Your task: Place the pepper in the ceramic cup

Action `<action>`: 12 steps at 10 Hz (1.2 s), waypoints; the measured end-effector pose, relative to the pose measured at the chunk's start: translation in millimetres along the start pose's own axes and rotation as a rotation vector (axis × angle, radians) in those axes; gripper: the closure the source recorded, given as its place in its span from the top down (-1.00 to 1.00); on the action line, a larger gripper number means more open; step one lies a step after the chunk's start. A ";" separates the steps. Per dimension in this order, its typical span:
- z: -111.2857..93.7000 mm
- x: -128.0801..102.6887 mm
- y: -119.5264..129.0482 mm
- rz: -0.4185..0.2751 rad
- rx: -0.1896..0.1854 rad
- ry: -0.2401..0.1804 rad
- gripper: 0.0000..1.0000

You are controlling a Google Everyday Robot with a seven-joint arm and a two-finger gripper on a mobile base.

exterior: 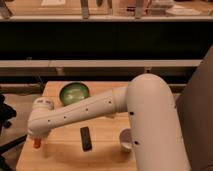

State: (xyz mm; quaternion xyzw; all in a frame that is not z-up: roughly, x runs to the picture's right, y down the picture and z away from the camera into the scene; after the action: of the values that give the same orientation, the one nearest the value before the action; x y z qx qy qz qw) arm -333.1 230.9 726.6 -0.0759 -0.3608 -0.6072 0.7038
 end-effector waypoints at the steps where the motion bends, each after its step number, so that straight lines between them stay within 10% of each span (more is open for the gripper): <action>1: -0.5 1.2 -0.8 -0.002 0.006 0.002 -0.83; 12: -10.2 13.5 4.1 0.003 0.005 0.001 -0.89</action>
State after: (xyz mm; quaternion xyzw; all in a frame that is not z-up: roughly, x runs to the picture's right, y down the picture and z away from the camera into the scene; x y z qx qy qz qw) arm -325.1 215.6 728.6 -0.0744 -0.3617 -0.6053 0.7052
